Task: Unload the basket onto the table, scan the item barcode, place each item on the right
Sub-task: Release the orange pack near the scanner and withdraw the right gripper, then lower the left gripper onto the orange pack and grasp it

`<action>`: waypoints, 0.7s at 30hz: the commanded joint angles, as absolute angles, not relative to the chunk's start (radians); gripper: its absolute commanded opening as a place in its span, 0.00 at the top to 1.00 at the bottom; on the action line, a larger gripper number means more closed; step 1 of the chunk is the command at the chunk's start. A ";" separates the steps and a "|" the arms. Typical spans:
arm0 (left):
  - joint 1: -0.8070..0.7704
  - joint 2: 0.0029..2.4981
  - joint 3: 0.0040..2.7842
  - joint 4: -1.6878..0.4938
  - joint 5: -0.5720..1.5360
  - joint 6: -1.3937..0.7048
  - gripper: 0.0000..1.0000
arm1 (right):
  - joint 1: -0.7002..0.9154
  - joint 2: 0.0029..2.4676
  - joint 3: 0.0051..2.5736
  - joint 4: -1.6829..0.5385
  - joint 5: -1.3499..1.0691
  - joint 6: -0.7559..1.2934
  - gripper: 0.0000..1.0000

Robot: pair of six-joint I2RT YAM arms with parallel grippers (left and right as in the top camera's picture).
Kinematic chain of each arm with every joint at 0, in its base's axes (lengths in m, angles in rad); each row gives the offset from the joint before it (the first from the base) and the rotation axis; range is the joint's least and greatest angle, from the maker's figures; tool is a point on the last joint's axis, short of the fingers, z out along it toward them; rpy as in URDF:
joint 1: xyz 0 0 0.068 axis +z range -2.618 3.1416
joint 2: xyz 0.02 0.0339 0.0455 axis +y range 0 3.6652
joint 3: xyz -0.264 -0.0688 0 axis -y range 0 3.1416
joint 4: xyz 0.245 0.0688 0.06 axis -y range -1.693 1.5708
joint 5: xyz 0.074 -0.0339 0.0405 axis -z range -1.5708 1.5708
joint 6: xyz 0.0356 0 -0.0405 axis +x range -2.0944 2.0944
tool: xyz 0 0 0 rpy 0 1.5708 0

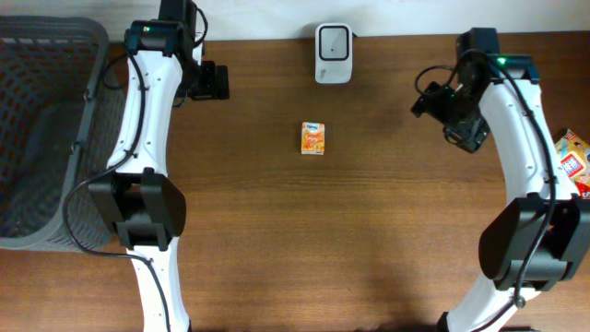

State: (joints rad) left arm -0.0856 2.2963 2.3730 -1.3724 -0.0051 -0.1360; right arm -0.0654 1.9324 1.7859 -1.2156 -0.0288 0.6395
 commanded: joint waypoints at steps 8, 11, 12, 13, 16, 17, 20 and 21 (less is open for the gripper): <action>-0.181 2.291 2.368 -1.559 0.461 -0.010 0.71 | -0.086 1.920 1.792 -1.216 -0.038 0.636 0.02; -0.260 2.292 2.351 -1.521 0.397 -0.049 1.00 | -0.086 1.920 1.792 -1.216 -0.038 0.636 0.02; -0.282 2.293 2.342 -1.492 0.382 -0.068 1.00 | -0.086 1.920 1.792 -1.216 -0.038 0.636 0.02; -0.305 2.293 2.333 -1.455 0.363 -0.091 1.00 | -0.086 1.920 1.792 -1.216 -0.038 0.636 0.02; -0.386 2.294 2.268 -1.296 0.271 -0.212 1.00 | -0.086 1.920 1.792 -1.216 -0.038 0.636 0.02; -0.399 2.294 2.254 -1.270 0.257 -0.229 1.00 | -0.086 1.920 1.792 -1.216 -0.038 0.636 0.02; -0.436 2.294 2.188 -1.178 0.203 -0.296 1.00 | -0.086 1.920 1.792 -1.216 -0.038 0.636 0.02; -0.442 2.294 2.168 -1.159 0.174 -0.323 1.00 | -0.086 1.920 1.792 -1.216 -0.038 0.636 0.02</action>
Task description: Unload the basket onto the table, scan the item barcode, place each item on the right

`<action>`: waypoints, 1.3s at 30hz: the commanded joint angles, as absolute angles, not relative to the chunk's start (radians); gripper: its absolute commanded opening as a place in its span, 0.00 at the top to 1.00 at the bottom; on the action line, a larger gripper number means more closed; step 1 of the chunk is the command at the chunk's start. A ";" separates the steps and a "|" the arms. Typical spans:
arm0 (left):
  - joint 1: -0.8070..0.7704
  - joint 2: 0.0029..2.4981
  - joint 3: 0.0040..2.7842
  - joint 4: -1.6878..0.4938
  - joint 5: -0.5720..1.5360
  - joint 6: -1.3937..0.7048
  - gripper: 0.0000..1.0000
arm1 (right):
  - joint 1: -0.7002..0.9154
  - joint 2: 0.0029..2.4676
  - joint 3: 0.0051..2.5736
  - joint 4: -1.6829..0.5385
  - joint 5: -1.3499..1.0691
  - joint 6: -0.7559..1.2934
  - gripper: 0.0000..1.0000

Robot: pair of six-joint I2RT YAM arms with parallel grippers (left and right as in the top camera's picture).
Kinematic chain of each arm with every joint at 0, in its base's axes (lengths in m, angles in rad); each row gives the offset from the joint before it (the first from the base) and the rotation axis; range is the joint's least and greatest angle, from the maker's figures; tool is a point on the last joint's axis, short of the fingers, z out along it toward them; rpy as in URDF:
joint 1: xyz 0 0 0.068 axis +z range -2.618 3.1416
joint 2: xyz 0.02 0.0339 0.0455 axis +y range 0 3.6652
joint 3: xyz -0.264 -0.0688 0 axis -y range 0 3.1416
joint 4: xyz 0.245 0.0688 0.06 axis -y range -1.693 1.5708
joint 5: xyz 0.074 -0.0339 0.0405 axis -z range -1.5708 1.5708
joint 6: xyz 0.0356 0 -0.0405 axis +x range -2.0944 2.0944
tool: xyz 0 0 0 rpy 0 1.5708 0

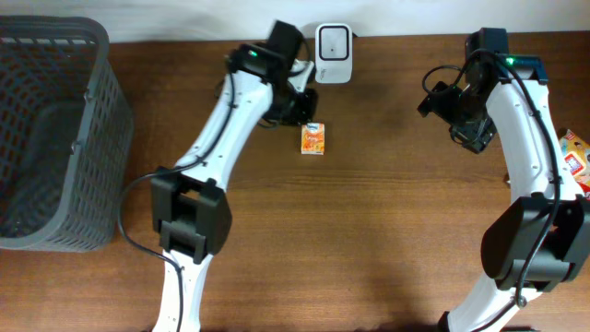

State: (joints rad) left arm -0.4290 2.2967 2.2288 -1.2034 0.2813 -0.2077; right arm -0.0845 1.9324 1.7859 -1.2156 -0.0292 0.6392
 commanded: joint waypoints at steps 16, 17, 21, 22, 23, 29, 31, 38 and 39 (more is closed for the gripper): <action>-0.450 2.297 1.974 -0.876 0.214 -0.356 1.00 | -0.086 1.920 1.792 -1.216 -0.038 0.636 0.02; -0.450 2.298 1.971 -0.875 0.210 -0.355 1.00 | -0.086 1.920 1.792 -1.216 -0.038 0.636 0.02; -0.451 2.307 1.934 -0.860 0.175 -0.356 1.00 | -0.086 1.920 1.792 -1.216 -0.038 0.636 0.02; -0.451 2.308 1.928 -0.856 0.176 -0.356 1.00 | -0.086 1.920 1.792 -1.216 -0.038 0.636 0.02; -0.451 2.314 1.922 -0.852 0.175 -0.356 1.00 | -0.086 1.920 1.792 -1.216 -0.038 0.636 0.02; -0.451 2.371 1.918 -0.846 0.175 -0.356 1.00 | -0.086 1.920 1.792 -1.216 -0.038 0.636 0.02; -0.451 2.382 1.918 -0.846 0.168 -0.356 1.00 | -0.086 1.920 1.792 -1.216 -0.038 0.636 0.02; -0.441 2.435 1.918 -0.850 0.122 -0.371 1.00 | -0.086 1.920 1.792 -1.216 -0.038 0.636 0.02; -0.437 2.435 1.918 -0.853 0.122 -0.374 1.00 | -0.086 1.920 1.792 -1.216 -0.038 0.636 0.02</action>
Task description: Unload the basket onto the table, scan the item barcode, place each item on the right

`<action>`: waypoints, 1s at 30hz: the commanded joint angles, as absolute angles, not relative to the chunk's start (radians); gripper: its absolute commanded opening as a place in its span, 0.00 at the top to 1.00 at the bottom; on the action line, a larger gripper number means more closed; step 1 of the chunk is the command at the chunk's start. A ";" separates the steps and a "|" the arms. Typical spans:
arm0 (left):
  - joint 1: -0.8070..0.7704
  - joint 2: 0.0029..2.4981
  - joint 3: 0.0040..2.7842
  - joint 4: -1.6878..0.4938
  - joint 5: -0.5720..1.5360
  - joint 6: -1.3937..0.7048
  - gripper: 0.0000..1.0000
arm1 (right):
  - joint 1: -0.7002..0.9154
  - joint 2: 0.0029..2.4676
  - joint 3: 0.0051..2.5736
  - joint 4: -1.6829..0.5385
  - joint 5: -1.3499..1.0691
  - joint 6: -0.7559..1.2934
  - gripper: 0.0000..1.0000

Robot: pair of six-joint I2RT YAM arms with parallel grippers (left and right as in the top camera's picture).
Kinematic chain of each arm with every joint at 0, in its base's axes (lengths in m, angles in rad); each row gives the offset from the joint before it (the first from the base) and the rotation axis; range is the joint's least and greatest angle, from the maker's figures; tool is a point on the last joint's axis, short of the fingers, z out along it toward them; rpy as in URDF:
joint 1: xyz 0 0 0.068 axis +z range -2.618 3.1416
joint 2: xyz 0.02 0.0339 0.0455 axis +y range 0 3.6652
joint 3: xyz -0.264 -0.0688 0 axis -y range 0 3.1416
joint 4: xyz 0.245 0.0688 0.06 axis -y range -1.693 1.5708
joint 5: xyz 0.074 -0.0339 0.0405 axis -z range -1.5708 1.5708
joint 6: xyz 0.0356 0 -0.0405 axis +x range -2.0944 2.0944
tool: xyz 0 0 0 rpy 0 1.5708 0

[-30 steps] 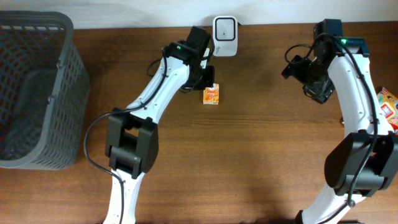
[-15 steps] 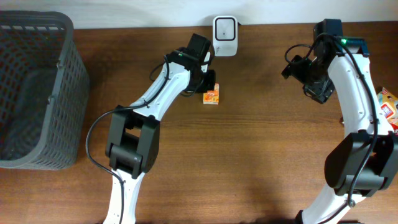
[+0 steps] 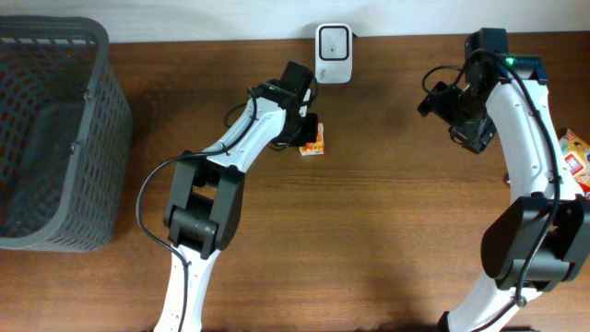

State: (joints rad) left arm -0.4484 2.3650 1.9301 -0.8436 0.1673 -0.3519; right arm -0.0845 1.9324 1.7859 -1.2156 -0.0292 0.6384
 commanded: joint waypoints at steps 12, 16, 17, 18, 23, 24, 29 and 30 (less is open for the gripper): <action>-0.435 2.433 1.934 -0.917 -0.058 -0.374 1.00 | -0.086 1.920 1.792 -1.216 -0.038 0.636 0.02; -0.422 2.432 1.967 -0.953 -0.057 -0.374 1.00 | -0.086 1.920 1.792 -1.216 -0.038 0.636 0.02; -0.419 2.432 1.993 -0.977 -0.057 -0.374 1.00 | -0.086 1.920 1.792 -1.216 -0.038 0.636 0.02; -0.416 2.432 2.020 -1.002 -0.057 -0.374 1.00 | -0.086 1.920 1.792 -1.216 -0.038 0.636 0.02; -0.393 2.431 2.263 -1.191 -0.058 -0.374 1.00 | -0.086 1.920 1.792 -1.216 -0.038 0.636 0.02; -0.381 2.431 2.365 -1.267 -0.058 -0.373 1.00 | -0.086 1.920 1.792 -1.216 -0.038 0.636 0.02; -0.342 2.431 2.684 -1.497 -0.058 -0.356 0.52 | -0.086 1.920 1.792 -1.216 -0.038 0.636 0.02; -0.329 2.431 2.753 -1.543 -0.058 -0.336 0.20 | -0.086 1.920 1.792 -1.216 -0.038 0.636 0.02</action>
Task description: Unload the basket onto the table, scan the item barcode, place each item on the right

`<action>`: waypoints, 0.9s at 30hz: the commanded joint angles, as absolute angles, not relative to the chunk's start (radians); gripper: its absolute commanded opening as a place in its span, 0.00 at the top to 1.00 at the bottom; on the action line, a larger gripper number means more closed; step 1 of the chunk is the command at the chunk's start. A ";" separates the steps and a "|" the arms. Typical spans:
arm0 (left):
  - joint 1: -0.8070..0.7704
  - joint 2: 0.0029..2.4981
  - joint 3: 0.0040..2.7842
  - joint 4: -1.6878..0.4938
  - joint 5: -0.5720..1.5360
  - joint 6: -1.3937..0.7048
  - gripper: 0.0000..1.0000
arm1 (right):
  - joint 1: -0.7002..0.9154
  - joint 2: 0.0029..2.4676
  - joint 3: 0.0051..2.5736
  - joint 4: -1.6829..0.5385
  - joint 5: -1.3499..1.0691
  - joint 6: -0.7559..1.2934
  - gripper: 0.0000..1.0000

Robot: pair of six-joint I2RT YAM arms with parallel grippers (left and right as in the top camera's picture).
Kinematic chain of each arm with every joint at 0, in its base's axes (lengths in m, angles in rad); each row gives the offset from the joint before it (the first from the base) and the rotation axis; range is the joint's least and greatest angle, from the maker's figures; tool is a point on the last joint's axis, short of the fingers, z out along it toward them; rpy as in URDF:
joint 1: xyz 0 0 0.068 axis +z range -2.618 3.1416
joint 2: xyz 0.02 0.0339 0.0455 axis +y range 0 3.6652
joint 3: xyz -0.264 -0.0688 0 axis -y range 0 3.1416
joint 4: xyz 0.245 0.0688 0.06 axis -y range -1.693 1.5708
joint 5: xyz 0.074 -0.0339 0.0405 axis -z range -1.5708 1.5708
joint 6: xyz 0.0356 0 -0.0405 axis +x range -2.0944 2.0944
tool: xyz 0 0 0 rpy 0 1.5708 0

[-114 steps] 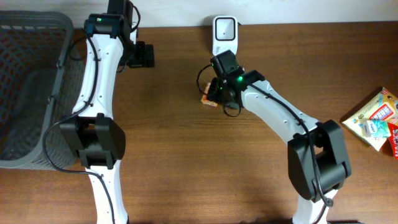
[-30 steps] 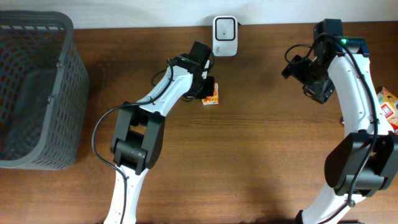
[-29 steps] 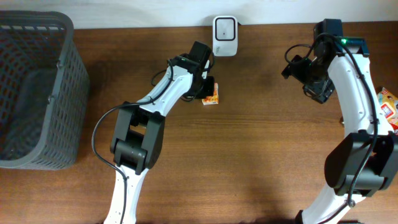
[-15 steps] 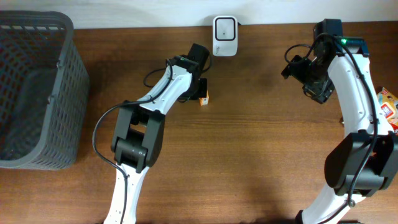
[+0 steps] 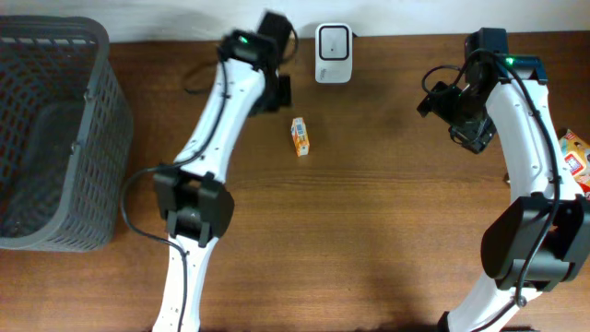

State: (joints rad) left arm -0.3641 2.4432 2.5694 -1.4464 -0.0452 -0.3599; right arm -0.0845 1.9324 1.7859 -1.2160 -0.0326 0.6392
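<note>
A small orange carton point(image 5: 300, 136) lies on the wooden table point(image 5: 369, 240), turned so a narrow side faces up. The white barcode scanner point(image 5: 333, 41) stands at the table's far edge, just right of the carton's line. My left gripper point(image 5: 279, 93) hangs up and to the left of the carton, apart from it, holding nothing. Far off at the right, my right gripper point(image 5: 464, 127) hovers over bare wood; its fingers are too dark to read.
A dark grey mesh basket point(image 5: 46, 138) fills the left end of the table. Several snack packets point(image 5: 576, 164) lie at the right edge, beside the right arm.
My left gripper, which was down at the carton, has pulled back up and left. The carton now sits a little lower left and shows a narrower face. The right arm is unchanged.
My left gripper was first far left near the basket, with the carton lying flat mid-table. It then stood beside the scanner above the carton, then down on the carton. Now it is clear of the carton, which is turned onto a narrow side.
</note>
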 commanded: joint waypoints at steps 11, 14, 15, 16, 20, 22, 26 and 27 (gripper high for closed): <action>-0.194 2.423 3.021 -1.688 -0.083 -0.275 0.01 | -0.086 1.920 1.792 -1.216 -0.038 0.636 0.02; -0.176 2.423 3.011 -1.688 -0.083 -0.275 0.01 | -0.086 1.920 1.792 -1.216 -0.038 0.636 0.02; -0.174 2.424 3.009 -1.688 -0.083 -0.275 0.01 | -0.086 1.920 1.792 -1.216 -0.038 0.636 0.02; -0.174 2.424 3.007 -1.688 -0.084 -0.275 0.01 | -0.086 1.920 1.792 -1.216 -0.038 0.636 0.02; -0.175 2.424 3.007 -1.685 -0.083 -0.275 0.01 | -0.086 1.920 1.792 -1.216 -0.038 0.636 0.02; -0.175 2.424 3.007 -1.685 -0.083 -0.275 0.00 | -0.086 1.920 1.792 -1.216 -0.038 0.636 0.02; -0.176 2.424 2.991 -1.688 0.016 -0.275 0.46 | -0.086 1.920 1.792 -1.216 -0.038 0.636 0.02; -0.180 2.424 2.976 -1.687 0.035 -0.275 0.51 | -0.086 1.920 1.792 -1.216 -0.038 0.636 0.02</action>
